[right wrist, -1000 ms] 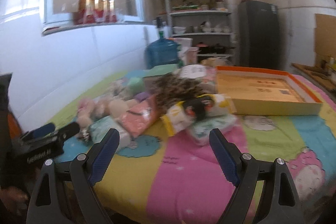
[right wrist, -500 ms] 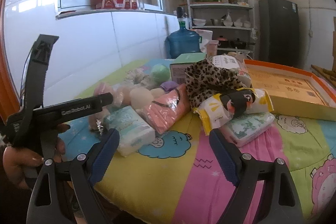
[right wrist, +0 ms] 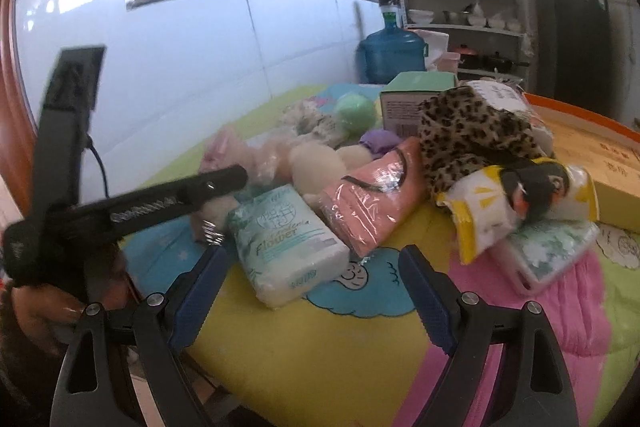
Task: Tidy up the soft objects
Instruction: 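Grasp the pink-dressed teddy bear with the left tool while the right tool grasps a white tissue pack, then carry the teddy bear and tissue pack into the wooden box and open both tools, then grasp the penguin-printed yellow snack bag with the right tool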
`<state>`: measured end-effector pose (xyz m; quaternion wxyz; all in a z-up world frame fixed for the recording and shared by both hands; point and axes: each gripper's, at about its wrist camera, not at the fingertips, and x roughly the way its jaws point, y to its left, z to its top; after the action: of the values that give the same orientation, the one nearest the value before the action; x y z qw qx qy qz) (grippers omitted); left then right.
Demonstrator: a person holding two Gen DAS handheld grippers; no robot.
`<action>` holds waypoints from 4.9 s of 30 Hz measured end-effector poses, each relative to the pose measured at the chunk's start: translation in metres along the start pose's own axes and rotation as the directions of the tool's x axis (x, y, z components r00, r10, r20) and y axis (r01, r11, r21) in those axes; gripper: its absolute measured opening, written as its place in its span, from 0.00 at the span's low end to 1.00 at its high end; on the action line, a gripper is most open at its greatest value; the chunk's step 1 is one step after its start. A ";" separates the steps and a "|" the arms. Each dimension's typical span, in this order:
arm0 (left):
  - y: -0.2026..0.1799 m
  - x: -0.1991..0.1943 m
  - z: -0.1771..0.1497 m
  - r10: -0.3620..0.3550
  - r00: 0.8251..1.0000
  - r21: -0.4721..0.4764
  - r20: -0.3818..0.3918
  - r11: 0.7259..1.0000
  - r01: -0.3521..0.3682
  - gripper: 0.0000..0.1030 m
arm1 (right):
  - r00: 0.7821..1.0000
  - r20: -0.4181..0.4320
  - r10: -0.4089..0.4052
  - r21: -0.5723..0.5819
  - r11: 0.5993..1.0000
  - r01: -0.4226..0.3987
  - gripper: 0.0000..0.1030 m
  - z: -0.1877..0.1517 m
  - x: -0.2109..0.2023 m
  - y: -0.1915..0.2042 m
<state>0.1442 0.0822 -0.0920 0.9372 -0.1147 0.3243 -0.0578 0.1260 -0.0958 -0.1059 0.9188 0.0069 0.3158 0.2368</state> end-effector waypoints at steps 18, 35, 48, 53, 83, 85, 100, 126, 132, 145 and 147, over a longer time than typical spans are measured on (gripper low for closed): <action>0.017 -0.026 -0.006 0.068 0.997 -0.006 0.045 0.998 -0.068 0.40 | 0.995 -0.087 0.054 -0.069 0.996 -0.060 0.55 0.011 0.038 0.032; -0.054 -0.050 0.009 -0.057 0.993 0.114 0.099 0.992 0.045 0.40 | 0.988 0.145 -0.060 0.018 0.998 0.058 0.53 0.026 -0.058 -0.005; -0.190 -0.024 0.030 -0.263 0.963 0.253 0.060 0.937 0.241 0.41 | 0.895 0.251 -0.368 0.216 0.923 0.319 0.53 0.031 -0.148 -0.139; -0.241 0.006 0.035 -0.313 0.950 0.256 -0.010 0.917 0.305 0.41 | 0.858 0.244 -0.452 0.279 0.880 0.384 0.53 0.026 -0.168 -0.190; -0.356 0.170 0.027 -0.167 0.957 0.228 -0.239 0.948 0.222 0.42 | 0.884 -0.050 -0.464 0.409 0.798 0.442 0.54 0.025 -0.115 -0.372; -0.356 0.172 0.028 -0.167 0.957 0.229 -0.238 0.948 0.222 0.44 | 0.886 -0.056 -0.460 0.407 0.800 0.441 0.54 0.025 -0.112 -0.372; -0.356 0.146 0.032 -0.179 0.971 0.261 -0.161 0.941 0.217 0.86 | 0.893 -0.037 -0.448 0.428 0.801 0.419 0.71 0.022 -0.117 -0.370; -0.269 0.005 0.035 -0.213 0.967 0.294 0.143 0.942 0.164 0.89 | 0.803 0.163 -0.573 0.376 0.789 0.487 0.71 0.014 -0.167 -0.235; -0.236 -0.016 0.036 -0.190 0.969 0.273 0.160 0.952 0.141 0.89 | 0.816 0.178 -0.550 0.362 0.808 0.466 0.71 0.011 -0.167 -0.204; -0.143 -0.052 0.030 -0.110 0.970 0.165 0.217 0.984 0.075 0.89 | 0.866 0.194 -0.462 0.270 0.873 0.405 0.72 0.021 -0.140 -0.145; -0.131 -0.055 0.026 -0.085 0.970 0.157 0.228 0.986 0.050 0.89 | 0.876 0.191 -0.443 0.257 0.884 0.391 0.72 0.023 -0.134 -0.137</action>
<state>0.1130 -0.0296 -0.0066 0.9723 -0.0607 0.2024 -0.1001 0.1060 -0.2731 -0.0328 0.9739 0.0644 0.2175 -0.0054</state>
